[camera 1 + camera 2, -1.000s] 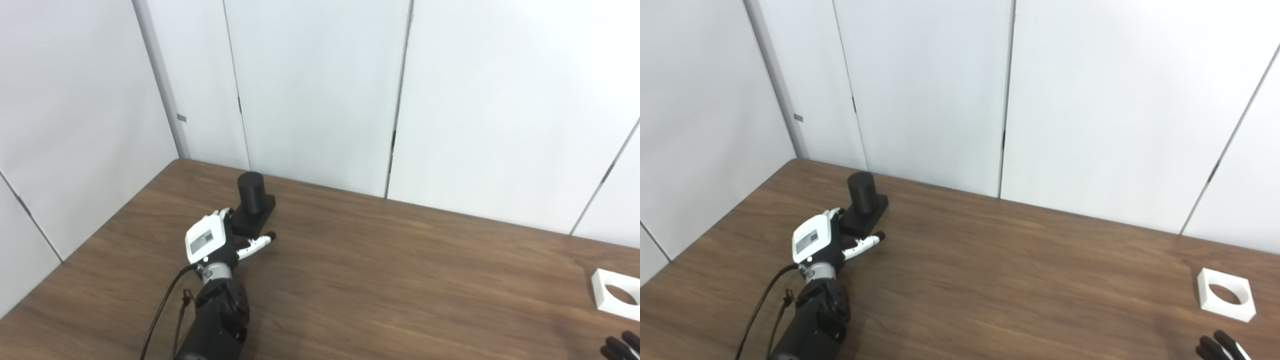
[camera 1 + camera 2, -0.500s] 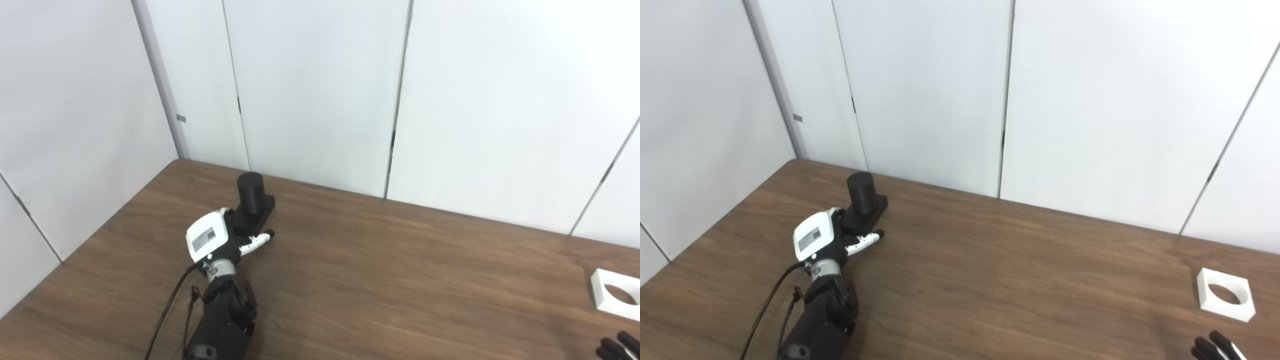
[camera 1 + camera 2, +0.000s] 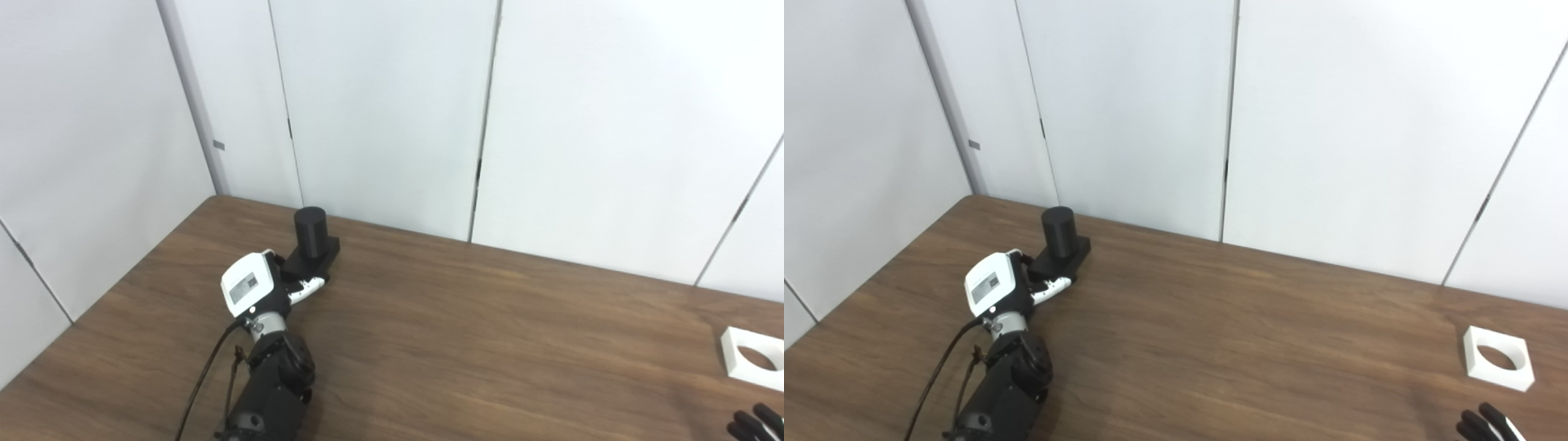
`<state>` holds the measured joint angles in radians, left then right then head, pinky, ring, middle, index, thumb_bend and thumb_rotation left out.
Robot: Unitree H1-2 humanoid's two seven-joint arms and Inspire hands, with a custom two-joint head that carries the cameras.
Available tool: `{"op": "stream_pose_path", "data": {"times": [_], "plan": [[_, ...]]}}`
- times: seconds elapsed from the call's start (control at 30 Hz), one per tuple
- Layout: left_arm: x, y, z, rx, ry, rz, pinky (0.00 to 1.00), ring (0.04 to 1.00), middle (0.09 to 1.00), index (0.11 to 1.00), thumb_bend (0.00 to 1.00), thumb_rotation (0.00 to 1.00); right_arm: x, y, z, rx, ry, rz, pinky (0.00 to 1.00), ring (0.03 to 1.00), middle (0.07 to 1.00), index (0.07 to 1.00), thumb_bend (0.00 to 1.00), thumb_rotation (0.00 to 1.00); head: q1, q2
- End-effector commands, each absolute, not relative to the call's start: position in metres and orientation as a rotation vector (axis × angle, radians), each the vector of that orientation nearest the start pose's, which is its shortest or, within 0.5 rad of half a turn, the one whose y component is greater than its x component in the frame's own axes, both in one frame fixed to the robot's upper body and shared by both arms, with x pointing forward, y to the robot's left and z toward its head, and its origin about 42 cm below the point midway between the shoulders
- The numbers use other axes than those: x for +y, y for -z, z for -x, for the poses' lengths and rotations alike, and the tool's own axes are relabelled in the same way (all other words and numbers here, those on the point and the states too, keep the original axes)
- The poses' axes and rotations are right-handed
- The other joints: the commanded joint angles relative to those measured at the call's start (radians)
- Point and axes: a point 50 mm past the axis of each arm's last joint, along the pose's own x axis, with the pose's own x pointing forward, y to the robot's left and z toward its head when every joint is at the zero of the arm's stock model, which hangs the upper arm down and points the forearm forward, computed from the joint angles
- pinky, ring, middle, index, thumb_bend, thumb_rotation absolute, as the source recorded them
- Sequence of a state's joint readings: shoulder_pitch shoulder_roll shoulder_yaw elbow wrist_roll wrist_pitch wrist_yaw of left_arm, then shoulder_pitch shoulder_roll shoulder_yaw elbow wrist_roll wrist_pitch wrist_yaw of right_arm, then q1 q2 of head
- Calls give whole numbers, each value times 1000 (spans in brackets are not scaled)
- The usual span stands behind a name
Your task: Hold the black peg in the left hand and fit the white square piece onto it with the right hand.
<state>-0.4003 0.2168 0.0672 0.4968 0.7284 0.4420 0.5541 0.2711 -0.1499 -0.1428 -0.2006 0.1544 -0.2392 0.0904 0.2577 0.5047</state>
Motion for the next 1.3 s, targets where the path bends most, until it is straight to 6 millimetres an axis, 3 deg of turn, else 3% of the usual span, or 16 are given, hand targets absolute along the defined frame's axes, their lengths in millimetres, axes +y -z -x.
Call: {"op": "stream_pose_path", "data": {"times": [0.0, 0.27, 0.33, 0.5, 0.63, 0.83, 1.0, 1.27], "plan": [[329, -128, -407, 186, -735, -1019, 705, 765, 712, 507, 694, 331, -299, -110, -183, -195, 81, 42, 784, 836, 833, 860, 775, 848, 1, 1], [329, -122, -404, 175, -724, -1008, 645, 743, 698, 493, 641, 305, -299, -112, -183, -189, 87, 30, 791, 834, 827, 860, 742, 832, 2, 8], [328, -122, -403, 162, -720, -979, 649, 749, 700, 485, 544, 136, -298, -112, -183, -190, 85, 29, 799, 836, 830, 866, 737, 833, -2, 11], [326, -123, -395, 130, -697, -936, 657, 745, 685, 478, 514, 52, -298, -113, -182, -187, 84, 26, 801, 838, 837, 865, 733, 830, -8, 15], [320, -123, -380, 121, -646, -915, 638, 741, 682, 479, 513, 47, -298, -112, -184, -204, 50, 20, 820, 853, 856, 877, 718, 852, -16, 21], [302, -123, -351, 127, -536, -877, 587, 712, 677, 484, 510, 50, -299, -112, -184, -187, 42, 10, 863, 895, 882, 886, 783, 879, -34, 33], [287, -124, -328, 107, -425, -853, 607, 732, 702, 489, 503, 47, -297, -113, -181, -159, 60, 9, 920, 921, 900, 904, 753, 884, -58, 47], [264, -121, -288, 12, -89, -837, 635, 742, 732, 492, 497, 50, -289, -120, -178, -161, 55, 32, 950, 938, 919, 947, 641, 913, -150, 84]]}}
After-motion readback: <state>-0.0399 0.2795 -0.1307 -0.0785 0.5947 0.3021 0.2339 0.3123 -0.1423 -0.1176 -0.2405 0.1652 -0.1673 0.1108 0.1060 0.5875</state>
